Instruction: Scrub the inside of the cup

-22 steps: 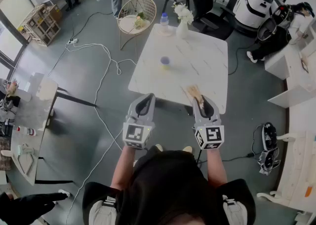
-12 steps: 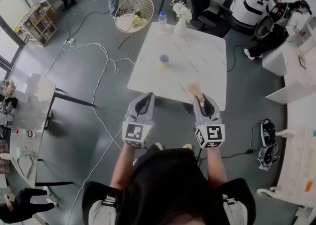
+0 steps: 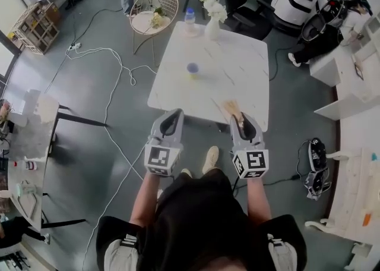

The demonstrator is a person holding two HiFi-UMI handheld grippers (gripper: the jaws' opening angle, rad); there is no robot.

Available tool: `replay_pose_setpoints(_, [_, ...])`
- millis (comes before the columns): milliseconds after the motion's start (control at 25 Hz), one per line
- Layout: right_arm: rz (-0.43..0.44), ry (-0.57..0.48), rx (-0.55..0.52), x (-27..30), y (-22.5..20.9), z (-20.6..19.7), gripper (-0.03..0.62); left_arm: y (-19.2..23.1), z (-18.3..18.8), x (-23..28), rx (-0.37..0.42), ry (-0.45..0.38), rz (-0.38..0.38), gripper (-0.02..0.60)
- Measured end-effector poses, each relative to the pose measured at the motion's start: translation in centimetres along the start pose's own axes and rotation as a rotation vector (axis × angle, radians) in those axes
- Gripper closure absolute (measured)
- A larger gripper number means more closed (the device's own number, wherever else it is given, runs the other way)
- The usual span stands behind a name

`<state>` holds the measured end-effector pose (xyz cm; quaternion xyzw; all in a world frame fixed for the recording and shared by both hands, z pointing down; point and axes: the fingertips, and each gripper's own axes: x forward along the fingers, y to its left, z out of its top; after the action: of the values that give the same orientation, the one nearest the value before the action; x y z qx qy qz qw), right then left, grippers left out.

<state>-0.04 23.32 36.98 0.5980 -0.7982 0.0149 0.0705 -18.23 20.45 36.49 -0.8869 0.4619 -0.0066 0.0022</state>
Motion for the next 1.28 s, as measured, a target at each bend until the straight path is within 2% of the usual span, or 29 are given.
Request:
replay_pose_setpoints(440, [0.05,0.003,0.034,9.2,-5.2,0.2,0.49,3.2,-0.7,9.2,0.002,0.034,0.043,0.575])
replay_pose_setpoints(880, [0.169,0.06,0.069,18.6,-9.4,-1.5,0.49,5.8,-3.4,17.3,-0.024,0.119,0.13,0.575])
replay_pose_setpoints(1120, [0.243,0.1,0.072,22.5,-10.4,-3.5,0.49,6.7,-5.6,20.5,-0.024,0.176,0.17,0.575])
replay_pose_setpoints(1280, [0.294,0.125,0.059,24.3,-10.5,-5.1,0.49,6.8,-7.0,21.9,-0.039,0.185,0.178,0.575])
